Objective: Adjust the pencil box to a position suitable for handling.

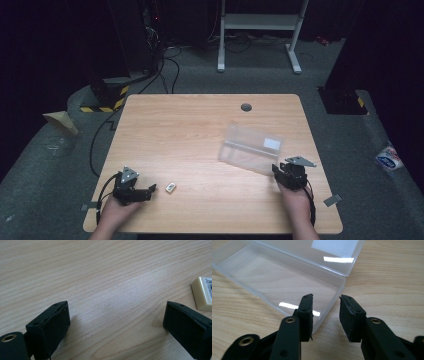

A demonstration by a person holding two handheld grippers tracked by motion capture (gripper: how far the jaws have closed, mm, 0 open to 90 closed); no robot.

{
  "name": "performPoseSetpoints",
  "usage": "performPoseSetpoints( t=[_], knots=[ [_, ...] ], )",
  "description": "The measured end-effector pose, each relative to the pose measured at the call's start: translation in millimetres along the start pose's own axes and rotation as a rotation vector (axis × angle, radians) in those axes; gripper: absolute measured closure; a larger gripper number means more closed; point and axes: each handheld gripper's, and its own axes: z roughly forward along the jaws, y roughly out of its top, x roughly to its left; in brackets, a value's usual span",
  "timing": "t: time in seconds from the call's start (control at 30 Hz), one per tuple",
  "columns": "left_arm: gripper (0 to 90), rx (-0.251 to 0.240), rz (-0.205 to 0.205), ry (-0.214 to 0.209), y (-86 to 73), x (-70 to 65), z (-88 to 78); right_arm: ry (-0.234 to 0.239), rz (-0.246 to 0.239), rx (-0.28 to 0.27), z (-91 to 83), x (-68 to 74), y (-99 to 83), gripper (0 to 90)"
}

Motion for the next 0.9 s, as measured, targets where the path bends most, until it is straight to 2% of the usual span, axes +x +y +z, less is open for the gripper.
performPoseSetpoints(
  t=[0.2, 0.3, 0.53, 0.9],
  knots=[
    [7.2, 0.000, 0.000, 0.000, 0.0, 0.0, 0.0, 0.002, 0.006, 0.011, 4.1, -2.2, 0.1, 73.0],
    [7.2, 0.000, 0.001, 0.000, 0.0, 0.1, 0.0, 0.006, 0.010, 0.007, 5.5, -0.5, 0.1, 73.6],
    [7.2, 0.000, 0.001, 0.000, 0.0, 0.1, 0.0, 0.020, -0.025, 0.008, 8.0, 11.0, 1.7, 73.7],
    [7.2, 0.000, 0.000, 0.000, 0.0, 0.0, 0.0, 0.069, -0.093, 0.009, 16.4, 46.9, 5.8, 73.0]
  ],
)
